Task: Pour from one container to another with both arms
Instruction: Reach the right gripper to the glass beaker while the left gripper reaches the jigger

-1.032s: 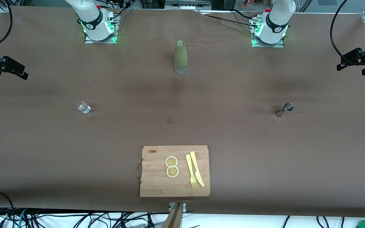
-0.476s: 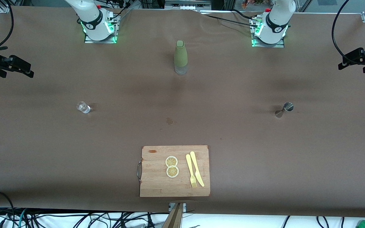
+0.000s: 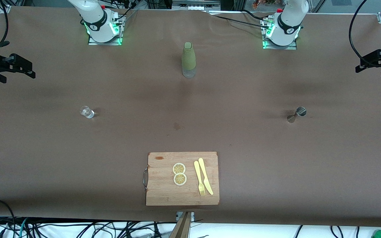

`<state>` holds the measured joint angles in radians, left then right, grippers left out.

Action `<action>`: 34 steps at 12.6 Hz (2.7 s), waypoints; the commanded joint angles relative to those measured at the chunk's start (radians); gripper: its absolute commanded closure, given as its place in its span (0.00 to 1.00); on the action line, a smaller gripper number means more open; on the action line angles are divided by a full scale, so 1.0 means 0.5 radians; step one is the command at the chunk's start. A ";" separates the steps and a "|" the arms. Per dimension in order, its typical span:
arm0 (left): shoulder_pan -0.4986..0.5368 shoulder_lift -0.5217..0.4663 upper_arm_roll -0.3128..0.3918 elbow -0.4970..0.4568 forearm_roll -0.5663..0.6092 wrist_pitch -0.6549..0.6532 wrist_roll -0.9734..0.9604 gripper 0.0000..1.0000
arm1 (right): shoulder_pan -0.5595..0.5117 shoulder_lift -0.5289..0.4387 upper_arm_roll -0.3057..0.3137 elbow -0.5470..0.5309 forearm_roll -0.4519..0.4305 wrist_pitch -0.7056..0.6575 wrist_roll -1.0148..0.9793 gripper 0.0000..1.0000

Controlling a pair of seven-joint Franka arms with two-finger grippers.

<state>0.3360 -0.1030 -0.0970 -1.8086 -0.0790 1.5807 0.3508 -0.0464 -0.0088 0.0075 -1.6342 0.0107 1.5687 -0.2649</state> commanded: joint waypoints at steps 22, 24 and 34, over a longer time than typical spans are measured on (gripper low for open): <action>0.426 0.709 0.114 -0.221 -1.068 0.453 2.383 0.00 | -0.486 0.707 -0.313 0.019 1.082 -0.321 -2.684 0.00; 0.454 0.807 0.114 -0.264 -1.219 0.456 2.678 0.00 | -0.600 0.876 -0.313 0.019 1.275 -0.394 -2.945 0.00; 0.435 1.246 0.114 -0.288 -1.612 0.453 4.065 0.00 | -0.699 1.471 -0.309 0.013 1.666 -0.248 -4.175 0.00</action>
<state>0.5565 0.4885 -0.0416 -1.9558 -0.8357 1.8036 2.2847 -0.3808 0.6861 -0.1570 -1.6399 0.8111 1.4326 -2.2747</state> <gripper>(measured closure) 0.000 0.000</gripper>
